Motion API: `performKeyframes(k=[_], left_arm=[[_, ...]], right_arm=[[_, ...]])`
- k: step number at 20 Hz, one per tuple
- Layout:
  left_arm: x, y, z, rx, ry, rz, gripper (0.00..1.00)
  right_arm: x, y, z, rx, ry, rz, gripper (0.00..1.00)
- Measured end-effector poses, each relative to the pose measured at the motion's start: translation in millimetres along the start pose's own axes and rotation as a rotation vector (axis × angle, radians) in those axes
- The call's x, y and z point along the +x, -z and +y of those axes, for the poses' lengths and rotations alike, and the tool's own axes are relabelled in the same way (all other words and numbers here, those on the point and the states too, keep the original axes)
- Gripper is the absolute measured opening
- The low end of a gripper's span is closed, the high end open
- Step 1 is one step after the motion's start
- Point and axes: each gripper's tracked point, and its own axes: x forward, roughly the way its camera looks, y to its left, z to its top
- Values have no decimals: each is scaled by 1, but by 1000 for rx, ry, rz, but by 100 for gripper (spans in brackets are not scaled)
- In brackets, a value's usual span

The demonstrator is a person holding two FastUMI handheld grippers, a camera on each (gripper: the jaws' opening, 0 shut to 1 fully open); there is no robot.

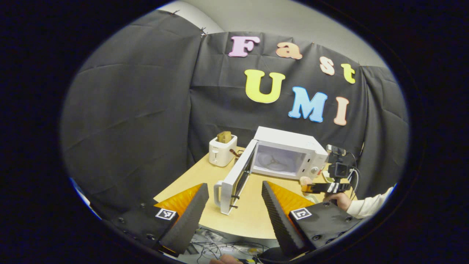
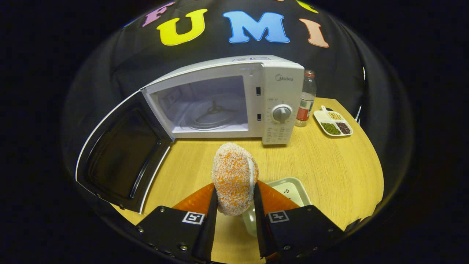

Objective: Open the microwave oven with the left hand, put the food in, and close the microwave oven.

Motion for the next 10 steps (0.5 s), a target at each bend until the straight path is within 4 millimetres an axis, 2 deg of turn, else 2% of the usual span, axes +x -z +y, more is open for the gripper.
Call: performKeyframes(k=[3, 4, 5, 7, 10], left_arm=[[1, 2, 12, 9, 23, 20, 95], [-1, -4, 14, 7, 28, 5, 100], [3, -3, 13, 6, 21, 1, 100], [7, 3, 24, -19, -14, 36, 94], [17, 7, 32, -57, -34, 77, 95]], right_arm=[[8, -27, 37, 64, -28, -28, 48], [16, -38, 46, 79, -31, -44, 48], [27, -47, 54, 88, -32, -52, 48], [49, -58, 67, 136, -29, -63, 48], [91, -69, 79, 229, -42, -65, 48]])
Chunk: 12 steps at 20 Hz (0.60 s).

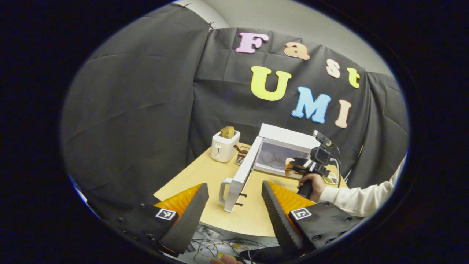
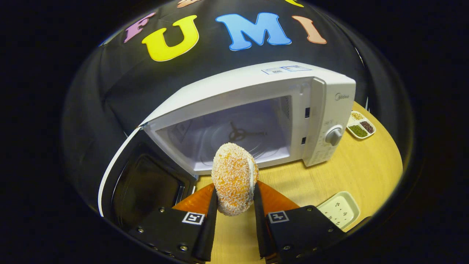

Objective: Open the microwave oven with the left hand, put the food in, and close the microwave oven.

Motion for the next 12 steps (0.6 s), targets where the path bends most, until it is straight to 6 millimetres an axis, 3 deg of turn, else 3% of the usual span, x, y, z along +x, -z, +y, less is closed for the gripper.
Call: performKeyframes(k=[6, 12], left_arm=[[20, 23, 3, 7, -73, 121, 98], [37, 39, -6, 34, -111, 207, 98]], right_arm=[[77, -13, -2, 149, -9, -28, 48], [113, -36, -9, 222, 23, -138, 49]])
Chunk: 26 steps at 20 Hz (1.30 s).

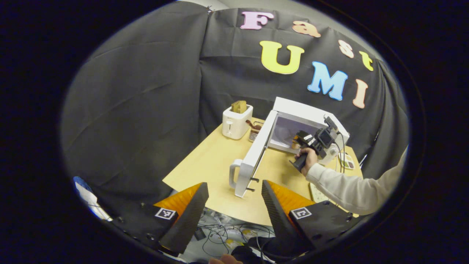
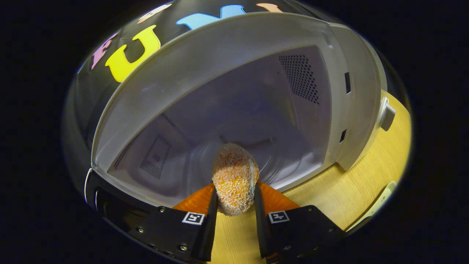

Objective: Open the microwave oven with the left hand, put the food in, and close the microwave oven.

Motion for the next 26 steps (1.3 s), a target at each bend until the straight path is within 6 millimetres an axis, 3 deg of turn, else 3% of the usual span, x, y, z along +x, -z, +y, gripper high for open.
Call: performKeyframes(k=[2, 4, 5, 9, 13, 16, 17, 18, 21, 22, 26], left_arm=[[-3, 4, 2, 12, -20, 30, 100], [-4, 8, -1, 29, -28, 47, 95], [-3, 11, -2, 36, -31, 56, 98], [1, 14, -9, 45, -37, 72, 98], [2, 19, -10, 57, -47, 82, 98], [2, 25, -7, 42, -58, 97, 95], [2, 26, -6, 32, -60, 99, 100], [3, 26, -6, 24, -59, 99, 98], [6, 23, -7, 14, -57, 91, 96], [7, 22, -9, 13, -51, 89, 100], [8, 16, -13, 35, -38, 70, 98]], right_arm=[[11, -11, 1, 16, 4, -70, 49], [23, -12, 5, 32, -10, -96, 48], [30, -5, 7, 48, -17, -91, 50], [55, -19, 19, 65, -53, -169, 60], [64, -31, 28, 96, -109, -266, 70], [69, -37, 28, 146, -119, -312, 70], [71, -41, 25, 156, -87, -338, 73], [71, -44, 24, 149, -71, -352, 73], [65, -31, 32, 141, -129, -283, 80], [62, -28, 35, 145, -149, -265, 80], [56, -25, 28, 128, -110, -248, 81]])
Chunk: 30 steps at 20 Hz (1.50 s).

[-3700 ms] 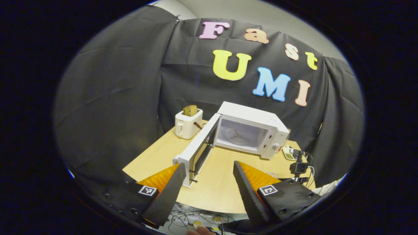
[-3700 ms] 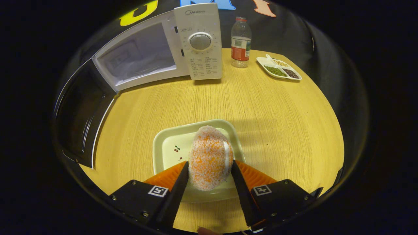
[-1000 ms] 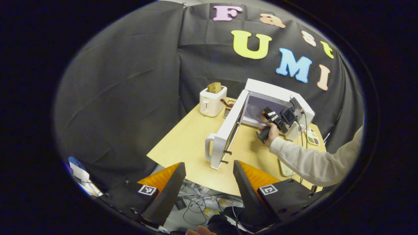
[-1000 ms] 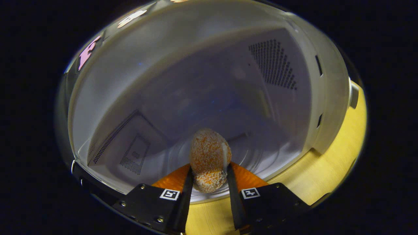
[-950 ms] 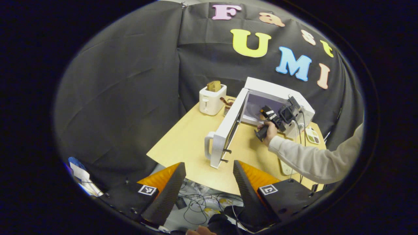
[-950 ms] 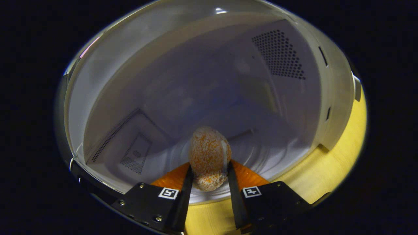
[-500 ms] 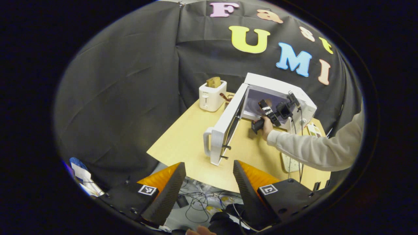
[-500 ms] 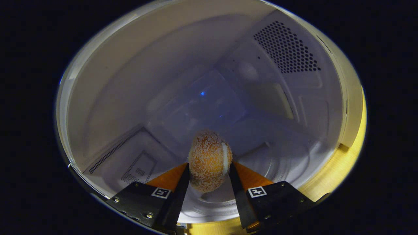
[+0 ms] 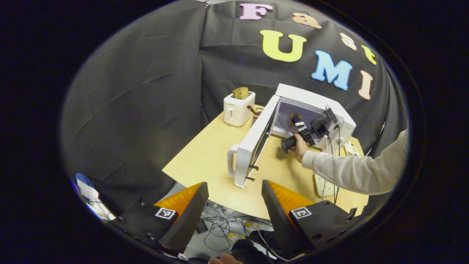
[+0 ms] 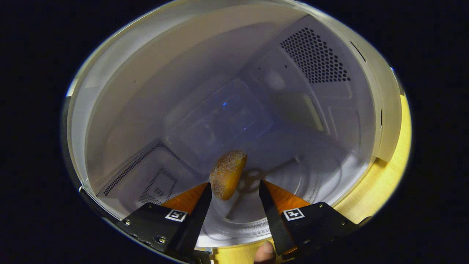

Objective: Open the microwave oven with the left hand, put the food in, and close the microwave oven.

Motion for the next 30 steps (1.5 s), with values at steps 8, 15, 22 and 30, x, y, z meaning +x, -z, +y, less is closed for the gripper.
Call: performKeyframes(k=[8, 15, 22, 30], left_arm=[[-18, -32, 19, -41, 15, -141, 97], [-24, -70, 81, -34, 68, -343, 95], [63, -61, 137, -66, 171, -358, 100], [183, -27, 105, 71, 269, -233, 98]], right_arm=[[-83, -6, -8, -157, -70, 99, 97], [-234, -41, 0, -258, -154, 232, 98], [-371, -70, 1, -386, -184, 202, 97], [-453, -82, -12, -427, -157, 251, 98]])
